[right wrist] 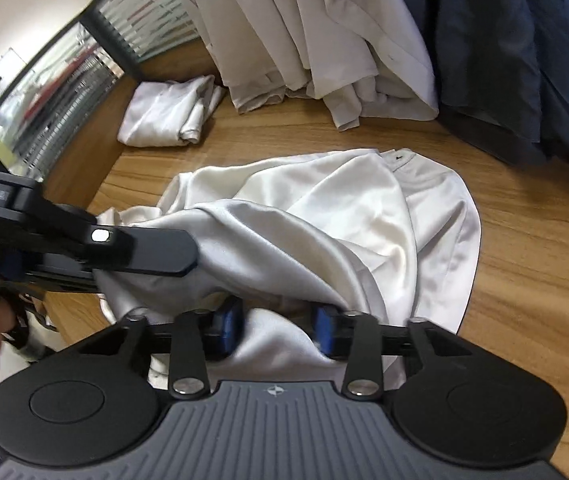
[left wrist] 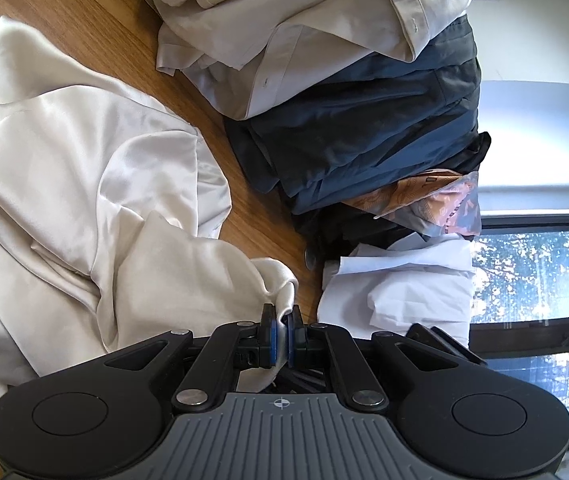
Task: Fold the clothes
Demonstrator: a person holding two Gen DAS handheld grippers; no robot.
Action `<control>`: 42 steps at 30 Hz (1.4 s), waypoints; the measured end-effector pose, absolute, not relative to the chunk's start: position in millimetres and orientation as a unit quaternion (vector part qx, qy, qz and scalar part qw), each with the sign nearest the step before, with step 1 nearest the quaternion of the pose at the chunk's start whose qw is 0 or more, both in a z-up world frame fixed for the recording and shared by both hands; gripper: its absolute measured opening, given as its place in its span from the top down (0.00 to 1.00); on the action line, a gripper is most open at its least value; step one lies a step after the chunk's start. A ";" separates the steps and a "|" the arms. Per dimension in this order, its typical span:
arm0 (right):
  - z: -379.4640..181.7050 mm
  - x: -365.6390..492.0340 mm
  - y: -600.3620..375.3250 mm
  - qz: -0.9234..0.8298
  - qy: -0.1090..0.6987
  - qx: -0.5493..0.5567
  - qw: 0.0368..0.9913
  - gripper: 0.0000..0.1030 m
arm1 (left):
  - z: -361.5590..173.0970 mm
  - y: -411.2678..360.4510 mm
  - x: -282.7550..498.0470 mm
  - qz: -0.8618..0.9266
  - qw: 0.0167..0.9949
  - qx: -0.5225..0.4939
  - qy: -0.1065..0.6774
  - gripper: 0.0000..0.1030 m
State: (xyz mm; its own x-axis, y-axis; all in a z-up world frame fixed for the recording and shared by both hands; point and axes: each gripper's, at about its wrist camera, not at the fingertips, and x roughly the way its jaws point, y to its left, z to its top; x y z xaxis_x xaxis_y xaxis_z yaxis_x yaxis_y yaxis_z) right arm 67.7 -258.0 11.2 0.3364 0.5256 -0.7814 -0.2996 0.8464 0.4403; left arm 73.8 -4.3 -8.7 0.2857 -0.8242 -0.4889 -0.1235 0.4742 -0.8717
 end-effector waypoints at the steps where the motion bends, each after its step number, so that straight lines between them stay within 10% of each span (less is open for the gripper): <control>1: 9.5 69.1 -257.3 0.255 0.516 0.107 0.811 0.82 | -8.6 -3.6 74.1 -0.262 0.669 -0.442 0.537 0.93; 7: 24.0 71.5 -270.0 0.264 0.498 0.142 0.814 0.95 | 3.0 2.2 80.1 -0.253 0.702 -0.402 0.530 0.88; 11: 42.0 72.3 -291.3 0.278 0.493 0.209 0.797 0.96 | 17.9 6.7 85.5 -0.261 0.725 -0.367 0.521 0.53; 26: 84.7 70.7 -333.9 0.304 0.449 0.385 0.747 0.96 | 79.9 -17.2 79.3 -0.346 0.763 -0.276 0.470 0.45; 28: 86.6 72.1 -331.6 0.307 0.446 0.387 0.746 0.96 | 71.0 -15.9 82.5 -0.333 0.752 -0.307 0.478 0.47; 30: 87.5 72.4 -331.3 0.305 0.445 0.388 0.747 0.96 | 61.4 -8.9 84.1 -0.326 0.732 -0.362 0.476 0.83; 32: 84.5 72.1 -333.5 0.299 0.443 0.395 0.747 0.96 | 53.5 -2.0 84.7 -0.304 0.722 -0.399 0.476 0.96; 42: 47.6 66.9 -340.7 0.306 0.420 0.524 0.675 0.96 | 15.4 4.4 84.2 -0.236 0.721 -0.377 0.531 0.95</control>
State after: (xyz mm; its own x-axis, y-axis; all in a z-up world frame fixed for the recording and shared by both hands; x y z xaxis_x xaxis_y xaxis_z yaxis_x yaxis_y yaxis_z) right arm 66.9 -340.7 47.6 0.4596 0.8531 -0.2470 0.0274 0.2644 0.9640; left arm 84.2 4.4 15.4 0.3250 -0.7407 -0.5880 -0.0601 0.6043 -0.7945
